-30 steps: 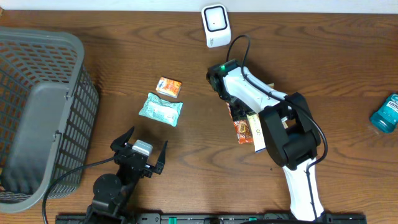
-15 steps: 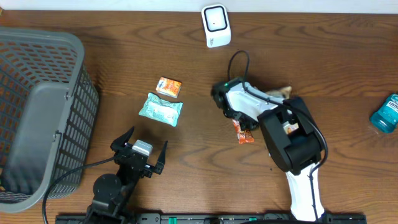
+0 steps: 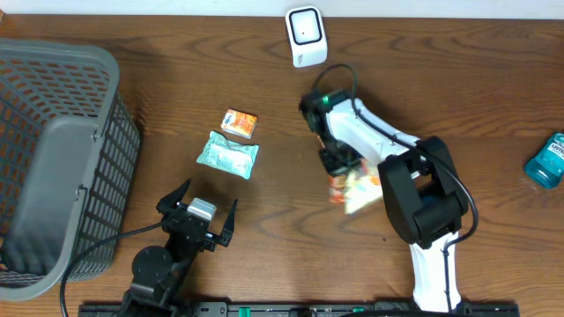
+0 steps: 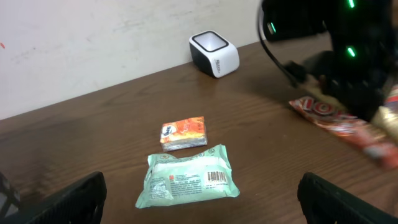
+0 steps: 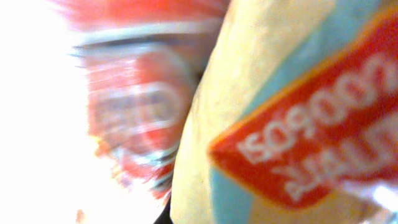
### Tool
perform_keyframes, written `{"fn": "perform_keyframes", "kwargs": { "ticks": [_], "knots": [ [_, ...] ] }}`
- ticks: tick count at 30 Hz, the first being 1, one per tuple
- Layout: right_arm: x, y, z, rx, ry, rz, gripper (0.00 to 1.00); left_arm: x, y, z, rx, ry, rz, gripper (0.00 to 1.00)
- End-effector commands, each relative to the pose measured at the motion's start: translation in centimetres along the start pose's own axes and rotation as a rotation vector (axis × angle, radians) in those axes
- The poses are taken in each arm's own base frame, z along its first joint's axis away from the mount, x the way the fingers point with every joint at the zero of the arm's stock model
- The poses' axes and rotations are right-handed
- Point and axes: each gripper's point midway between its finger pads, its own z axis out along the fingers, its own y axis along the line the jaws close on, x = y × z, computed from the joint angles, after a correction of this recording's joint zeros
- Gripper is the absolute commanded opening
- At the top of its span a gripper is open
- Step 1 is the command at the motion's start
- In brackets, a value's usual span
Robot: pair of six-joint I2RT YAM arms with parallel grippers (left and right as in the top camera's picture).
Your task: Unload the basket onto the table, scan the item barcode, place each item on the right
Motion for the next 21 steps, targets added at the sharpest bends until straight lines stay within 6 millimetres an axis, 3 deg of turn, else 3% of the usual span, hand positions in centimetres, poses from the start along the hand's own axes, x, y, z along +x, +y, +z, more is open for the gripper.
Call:
{"fn": "perform_keyframes", "kwargs": {
  "ticks": [1, 9, 12, 16, 21],
  "knots": [
    [-0.2, 8.2, -5.6, -0.526, -0.076, -0.212, 0.01, 1.3, -0.4, 0.2, 0.015, 0.037, -0.016, 0.98],
    [1.9, 11.3, -17.1, -1.003, -0.323, -0.458, 0.01, 1.3, -0.4, 0.2, 0.015, 0.037, -0.016, 0.98],
    [2.4, 11.5, -19.6, -1.164, -0.417, -0.540, 0.01, 1.3, -0.4, 0.2, 0.015, 0.037, -0.016, 0.98],
    [2.5, 11.3, -20.5, -1.322, -0.510, -0.596, 0.01, 1.3, -0.4, 0.2, 0.015, 0.037, -0.017, 0.98],
    [2.9, 11.6, -19.2, -1.501, -0.645, -0.646, 0.01, 1.3, -0.4, 0.2, 0.015, 0.037, -0.016, 0.98]
  ]
}}
